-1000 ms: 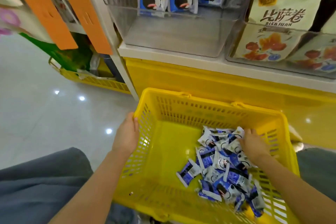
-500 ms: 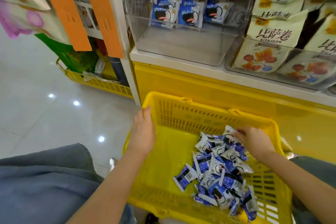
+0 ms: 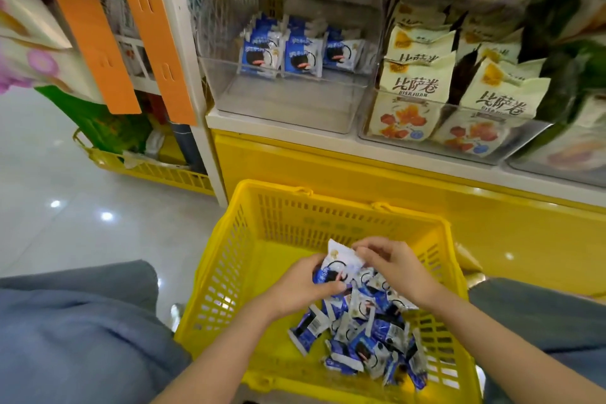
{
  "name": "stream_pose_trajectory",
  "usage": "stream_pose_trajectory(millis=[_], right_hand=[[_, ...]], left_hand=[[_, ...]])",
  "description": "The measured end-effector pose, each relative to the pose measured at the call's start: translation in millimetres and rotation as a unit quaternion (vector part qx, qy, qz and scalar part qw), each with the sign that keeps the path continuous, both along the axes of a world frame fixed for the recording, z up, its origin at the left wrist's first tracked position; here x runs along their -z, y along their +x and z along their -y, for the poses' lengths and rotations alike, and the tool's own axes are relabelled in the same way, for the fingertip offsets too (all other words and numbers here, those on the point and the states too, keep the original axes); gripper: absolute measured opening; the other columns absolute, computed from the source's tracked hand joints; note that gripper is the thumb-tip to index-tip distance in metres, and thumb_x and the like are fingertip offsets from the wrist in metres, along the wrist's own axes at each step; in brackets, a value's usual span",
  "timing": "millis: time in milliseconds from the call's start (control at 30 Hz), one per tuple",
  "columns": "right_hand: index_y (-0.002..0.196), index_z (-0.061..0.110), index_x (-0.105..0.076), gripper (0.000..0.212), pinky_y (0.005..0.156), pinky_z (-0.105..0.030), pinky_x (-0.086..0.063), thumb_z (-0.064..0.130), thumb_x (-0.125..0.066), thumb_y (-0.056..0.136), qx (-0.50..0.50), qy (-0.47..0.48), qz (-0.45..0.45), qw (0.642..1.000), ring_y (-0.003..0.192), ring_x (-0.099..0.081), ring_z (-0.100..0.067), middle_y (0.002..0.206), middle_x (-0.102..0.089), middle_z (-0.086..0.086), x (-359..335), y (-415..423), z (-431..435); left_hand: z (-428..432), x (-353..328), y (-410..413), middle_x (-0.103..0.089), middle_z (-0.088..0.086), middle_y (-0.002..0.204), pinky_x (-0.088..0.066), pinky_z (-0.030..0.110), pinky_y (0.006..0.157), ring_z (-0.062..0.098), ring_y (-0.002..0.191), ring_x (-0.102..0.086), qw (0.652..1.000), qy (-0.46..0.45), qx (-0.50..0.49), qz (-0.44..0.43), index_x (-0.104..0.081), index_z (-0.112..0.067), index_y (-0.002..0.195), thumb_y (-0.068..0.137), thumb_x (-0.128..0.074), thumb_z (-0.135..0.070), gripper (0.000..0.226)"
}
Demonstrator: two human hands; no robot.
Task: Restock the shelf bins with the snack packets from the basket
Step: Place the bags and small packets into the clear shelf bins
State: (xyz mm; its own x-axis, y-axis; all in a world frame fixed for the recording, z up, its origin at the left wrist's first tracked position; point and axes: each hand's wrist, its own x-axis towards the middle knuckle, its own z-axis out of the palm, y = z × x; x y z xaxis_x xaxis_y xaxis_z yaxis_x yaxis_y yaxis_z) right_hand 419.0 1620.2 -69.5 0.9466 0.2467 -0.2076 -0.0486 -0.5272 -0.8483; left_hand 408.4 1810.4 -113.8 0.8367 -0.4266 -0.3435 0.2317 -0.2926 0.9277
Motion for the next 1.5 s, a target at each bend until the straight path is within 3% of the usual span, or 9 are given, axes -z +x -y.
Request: stream_pose_trajectory(millis=[133, 300, 467, 667, 833, 1033, 1167, 1300, 1500], right_hand=[[0.116, 0.009, -0.062, 0.024, 0.086, -0.02, -0.045, 0.017, -0.054, 0.094, 0.144, -0.131, 0.0, 0.981, 0.105, -0.06, -0.014, 0.113, -0.065, -0.004, 36, 4, 40], [0.141, 0.001, -0.035, 0.053, 0.103, -0.031, -0.036, 0.021, -0.054, 0.095, 0.101, -0.261, -0.187, 0.942, 0.13, -0.043, -0.026, 0.146, -0.04, -0.014, 93, -1, 68], [0.138, 0.002, -0.036, 0.06, 0.097, -0.035, -0.042, 0.016, -0.065, 0.088, 0.146, -0.253, -0.227, 0.929, 0.118, -0.05, -0.028, 0.141, -0.042, -0.017, 133, -4, 54], [0.106, 0.009, -0.059, 0.017, 0.061, -0.033, -0.052, 0.012, -0.058, 0.089, 0.159, -0.318, -0.197, 0.914, 0.074, -0.06, -0.021, 0.087, -0.063, -0.008, 138, -11, 57], [0.083, 0.019, -0.06, 0.011, 0.052, -0.023, -0.042, 0.025, -0.058, 0.092, 0.1, -0.357, -0.128, 0.92, 0.064, -0.053, -0.01, 0.086, -0.069, -0.002, 117, -8, 53], [0.053, 0.023, -0.045, 0.04, 0.049, -0.02, -0.033, 0.025, -0.064, 0.088, 0.156, -0.164, -0.037, 0.973, 0.045, -0.035, -0.006, 0.047, -0.037, 0.01, 67, 7, 35], [0.074, 0.019, -0.063, 0.016, 0.058, -0.017, -0.046, 0.027, -0.063, 0.088, 0.179, 0.009, -0.084, 0.98, 0.063, -0.052, -0.009, 0.065, -0.055, 0.006, 30, 11, 15], [0.093, 0.001, -0.063, 0.027, 0.056, -0.015, -0.052, 0.027, -0.058, 0.091, 0.222, 0.148, -0.091, 0.959, 0.083, -0.063, -0.028, 0.088, -0.063, -0.019, -8, 13, -6], [0.101, 0.009, -0.06, 0.017, 0.067, -0.021, -0.056, 0.023, -0.057, 0.092, 0.174, 0.24, -0.059, 0.953, 0.081, -0.068, -0.009, 0.095, -0.069, -0.005, -65, 21, -37]], left_hand=[[-6, 1, 0, -0.061, -0.013, 0.104, -0.048, 0.011, 0.075, -0.004, 0.092, -0.059, 0.999, -0.007, -0.052, -0.004, -0.049, -0.029, 0.108, 0.083, -0.068, -0.022, 0.031], [-8, 10, 1, -0.06, -0.011, 0.104, -0.049, 0.01, 0.068, -0.003, 0.09, -0.058, 0.995, -0.001, -0.095, -0.005, -0.048, -0.025, 0.111, 0.085, -0.066, -0.017, 0.033], [-8, 17, 1, -0.06, -0.006, 0.106, -0.051, 0.014, 0.07, 0.006, 0.094, -0.06, 0.995, 0.022, -0.098, -0.008, -0.048, -0.023, 0.111, 0.085, -0.066, -0.019, 0.032], [-6, 25, -3, -0.059, -0.006, 0.105, -0.056, 0.025, 0.066, 0.012, 0.09, -0.063, 0.995, 0.041, -0.083, -0.049, -0.046, -0.023, 0.111, 0.086, -0.065, -0.017, 0.033], [-3, 27, -5, -0.053, -0.006, 0.114, -0.053, 0.019, 0.057, 0.011, 0.093, -0.059, 0.993, 0.052, -0.07, -0.075, -0.035, -0.02, 0.125, 0.089, -0.061, -0.018, 0.045], [-4, 24, 0, -0.055, -0.002, 0.113, -0.056, 0.025, 0.06, 0.011, 0.092, -0.059, 0.989, 0.057, -0.09, -0.099, -0.039, -0.021, 0.12, 0.091, -0.058, -0.018, 0.035], [-4, 8, 8, -0.057, 0.006, 0.119, -0.055, 0.026, 0.058, 0.022, 0.1, -0.06, 0.976, -0.008, -0.177, -0.127, -0.045, -0.021, 0.116, 0.091, -0.058, -0.019, 0.028], [-9, -32, 18, -0.067, 0.01, 0.113, -0.056, 0.029, 0.062, 0.025, 0.097, -0.065, 0.93, -0.215, -0.219, -0.204, -0.055, -0.011, 0.117, 0.075, -0.068, -0.028, 0.048], [-31, -91, 37, -0.073, 0.002, 0.097, -0.056, 0.027, 0.056, 0.015, 0.081, -0.07, 0.937, -0.26, -0.222, -0.066, -0.062, -0.021, 0.104, 0.075, -0.065, -0.026, 0.03]])
